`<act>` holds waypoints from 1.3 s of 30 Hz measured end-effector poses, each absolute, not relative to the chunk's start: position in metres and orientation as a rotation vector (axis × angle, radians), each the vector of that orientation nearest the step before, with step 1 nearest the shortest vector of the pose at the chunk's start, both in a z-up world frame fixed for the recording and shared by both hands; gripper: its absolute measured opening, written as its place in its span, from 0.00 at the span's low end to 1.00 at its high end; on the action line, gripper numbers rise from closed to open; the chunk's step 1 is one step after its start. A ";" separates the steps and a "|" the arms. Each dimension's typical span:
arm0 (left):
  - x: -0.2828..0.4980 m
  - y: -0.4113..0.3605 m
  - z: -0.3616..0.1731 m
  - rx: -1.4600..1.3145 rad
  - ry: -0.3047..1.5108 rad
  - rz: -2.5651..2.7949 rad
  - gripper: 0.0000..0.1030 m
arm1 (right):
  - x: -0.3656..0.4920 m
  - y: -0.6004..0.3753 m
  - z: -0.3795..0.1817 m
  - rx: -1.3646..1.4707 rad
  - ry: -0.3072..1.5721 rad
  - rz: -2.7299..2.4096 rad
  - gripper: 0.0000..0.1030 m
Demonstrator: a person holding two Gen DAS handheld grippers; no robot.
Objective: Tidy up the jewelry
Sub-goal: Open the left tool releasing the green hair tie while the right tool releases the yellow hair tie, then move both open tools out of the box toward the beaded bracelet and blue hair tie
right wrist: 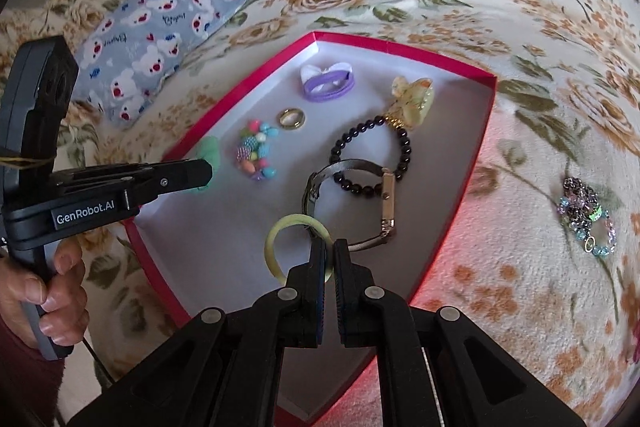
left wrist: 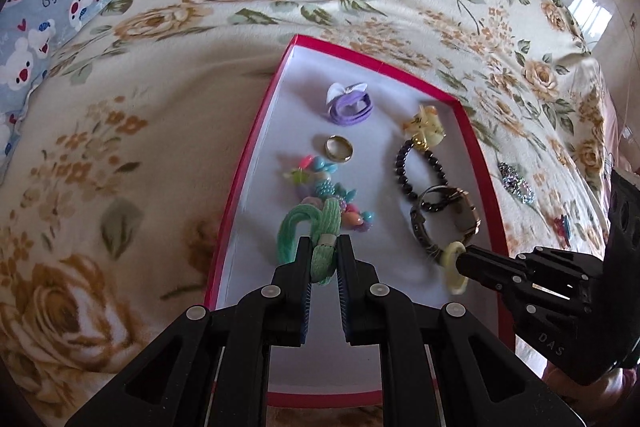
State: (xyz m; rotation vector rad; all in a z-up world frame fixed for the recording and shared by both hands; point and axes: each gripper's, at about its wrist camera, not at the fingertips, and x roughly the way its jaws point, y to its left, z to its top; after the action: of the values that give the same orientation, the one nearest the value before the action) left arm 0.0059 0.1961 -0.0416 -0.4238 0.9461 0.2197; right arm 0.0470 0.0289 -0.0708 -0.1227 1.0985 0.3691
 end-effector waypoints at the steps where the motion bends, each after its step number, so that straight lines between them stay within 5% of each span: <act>1: 0.008 0.195 -0.043 -0.424 0.950 0.222 0.11 | 0.046 0.030 -0.071 -0.131 1.099 0.369 0.08; 18: 0.004 0.196 -0.051 -0.427 0.960 0.226 0.19 | 0.044 0.029 -0.069 -0.116 1.094 0.361 0.13; 21: 0.003 0.194 -0.049 -0.422 0.958 0.231 0.25 | 0.043 0.025 -0.065 -0.094 1.087 0.359 0.24; 27: -0.004 0.192 -0.039 -0.440 0.934 0.224 0.39 | 0.036 0.014 -0.051 -0.045 1.054 0.347 0.25; 31: -0.009 0.189 -0.031 -0.446 0.910 0.220 0.52 | 0.027 0.000 -0.039 -0.004 1.024 0.334 0.35; 39: -0.010 0.169 -0.016 -0.422 0.894 0.174 0.56 | 0.008 -0.041 -0.021 0.066 0.979 0.254 0.40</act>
State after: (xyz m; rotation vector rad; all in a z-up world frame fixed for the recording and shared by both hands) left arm -0.0103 0.1689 -0.0155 -0.4223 0.8943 0.1745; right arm 0.0079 -0.0414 -0.0206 0.0662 0.9791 0.2543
